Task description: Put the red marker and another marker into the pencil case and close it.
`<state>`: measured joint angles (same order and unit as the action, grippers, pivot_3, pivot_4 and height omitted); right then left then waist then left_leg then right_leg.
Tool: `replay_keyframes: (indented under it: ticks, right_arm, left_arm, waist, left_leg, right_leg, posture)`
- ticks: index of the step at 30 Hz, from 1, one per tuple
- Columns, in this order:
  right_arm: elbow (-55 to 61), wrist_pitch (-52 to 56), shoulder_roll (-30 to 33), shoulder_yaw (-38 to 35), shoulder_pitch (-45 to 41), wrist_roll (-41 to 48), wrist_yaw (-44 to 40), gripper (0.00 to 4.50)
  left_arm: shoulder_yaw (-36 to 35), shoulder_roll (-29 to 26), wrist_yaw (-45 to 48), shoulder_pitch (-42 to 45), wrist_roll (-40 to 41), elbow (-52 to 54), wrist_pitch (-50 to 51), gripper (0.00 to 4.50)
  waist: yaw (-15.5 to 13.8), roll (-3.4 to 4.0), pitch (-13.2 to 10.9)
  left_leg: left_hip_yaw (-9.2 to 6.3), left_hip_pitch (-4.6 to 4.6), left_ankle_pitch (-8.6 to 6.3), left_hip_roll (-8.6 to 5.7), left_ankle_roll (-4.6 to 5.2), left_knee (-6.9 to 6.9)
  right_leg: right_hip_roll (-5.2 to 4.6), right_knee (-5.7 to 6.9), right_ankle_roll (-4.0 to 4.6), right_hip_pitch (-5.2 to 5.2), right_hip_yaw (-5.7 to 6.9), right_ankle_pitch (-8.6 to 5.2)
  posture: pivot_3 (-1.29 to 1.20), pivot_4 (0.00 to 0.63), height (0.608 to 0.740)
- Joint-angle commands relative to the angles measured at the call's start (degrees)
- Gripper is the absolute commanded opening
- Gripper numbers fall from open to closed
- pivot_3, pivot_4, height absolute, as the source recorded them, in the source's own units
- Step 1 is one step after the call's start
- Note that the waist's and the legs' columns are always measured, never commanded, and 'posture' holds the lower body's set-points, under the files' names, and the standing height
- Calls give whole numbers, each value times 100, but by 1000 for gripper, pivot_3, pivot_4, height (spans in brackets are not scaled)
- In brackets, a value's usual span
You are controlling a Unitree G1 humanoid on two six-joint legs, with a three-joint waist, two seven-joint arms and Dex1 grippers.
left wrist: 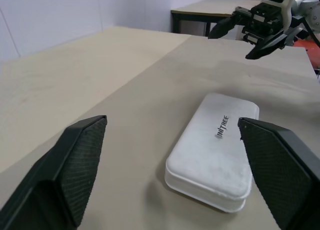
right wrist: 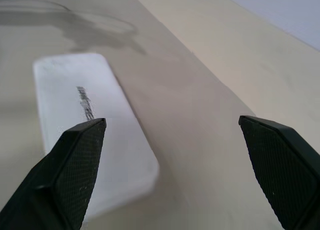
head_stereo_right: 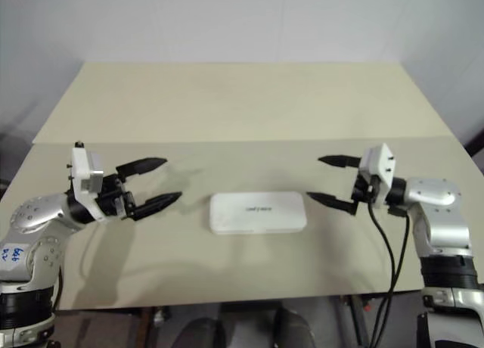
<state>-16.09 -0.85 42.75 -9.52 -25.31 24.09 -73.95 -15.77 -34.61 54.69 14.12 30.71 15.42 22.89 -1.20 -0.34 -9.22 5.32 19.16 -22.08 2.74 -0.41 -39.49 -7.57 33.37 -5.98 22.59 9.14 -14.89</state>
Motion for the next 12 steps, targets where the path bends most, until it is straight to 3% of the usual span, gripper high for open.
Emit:
replay_keyframes:
  ticks: [1, 12]
  right_arm:
    - [-283, -304, 315, -355, 33, -18, -50, 4500]
    - [-141, -292, 217, -289, 81, 5, 96, 4500]
  left_arm:
    - [116, -56, 61, 78, 5, 107, -266, 4460]
    - [248, -124, -78, -129, -118, 21, -424, 4460]
  waist:
    - [5, 1, -1]
    - [11, 2, -1]
  left_leg:
    - [0, -1, 0, 0, 0, 2]
    - [5, -4, 0, 2, 0, 6]
  right_leg:
    - [0, 0, 0, 1, 0, 0]
    - [2, -4, 0, 3, -2, 0]
  posture:
    - [0, 150, 740]
    - [0, 150, 740]
